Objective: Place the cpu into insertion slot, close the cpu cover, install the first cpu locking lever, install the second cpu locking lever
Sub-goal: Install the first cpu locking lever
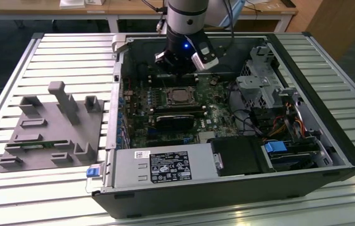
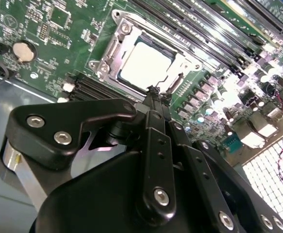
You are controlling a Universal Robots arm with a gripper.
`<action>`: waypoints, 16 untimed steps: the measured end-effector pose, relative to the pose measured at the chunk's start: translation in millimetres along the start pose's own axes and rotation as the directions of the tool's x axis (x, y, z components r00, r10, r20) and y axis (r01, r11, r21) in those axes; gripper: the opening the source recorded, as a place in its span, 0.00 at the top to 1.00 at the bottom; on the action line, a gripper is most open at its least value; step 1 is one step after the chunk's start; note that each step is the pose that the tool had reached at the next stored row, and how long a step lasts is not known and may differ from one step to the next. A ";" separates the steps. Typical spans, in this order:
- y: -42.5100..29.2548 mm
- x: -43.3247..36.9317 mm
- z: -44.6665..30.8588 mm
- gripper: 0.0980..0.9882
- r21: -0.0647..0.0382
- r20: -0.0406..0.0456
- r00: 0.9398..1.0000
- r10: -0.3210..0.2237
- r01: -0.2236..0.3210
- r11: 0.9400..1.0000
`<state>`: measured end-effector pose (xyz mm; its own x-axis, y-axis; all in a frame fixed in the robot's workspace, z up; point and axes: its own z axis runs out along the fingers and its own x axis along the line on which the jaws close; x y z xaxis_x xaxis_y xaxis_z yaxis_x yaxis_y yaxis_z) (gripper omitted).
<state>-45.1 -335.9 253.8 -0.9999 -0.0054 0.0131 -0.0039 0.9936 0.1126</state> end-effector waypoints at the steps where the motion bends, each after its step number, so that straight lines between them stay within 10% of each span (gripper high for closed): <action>1: 0.0 1.2 0.0 1.00 0.000 0.000 1.000 0.000 0.000 1.000; 16: -0.8 23.5 0.2 1.00 0.000 0.002 1.000 0.000 0.000 1.000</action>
<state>-68.6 -336.8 253.8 -0.9999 -0.0055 0.0113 -0.0042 0.9936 0.1130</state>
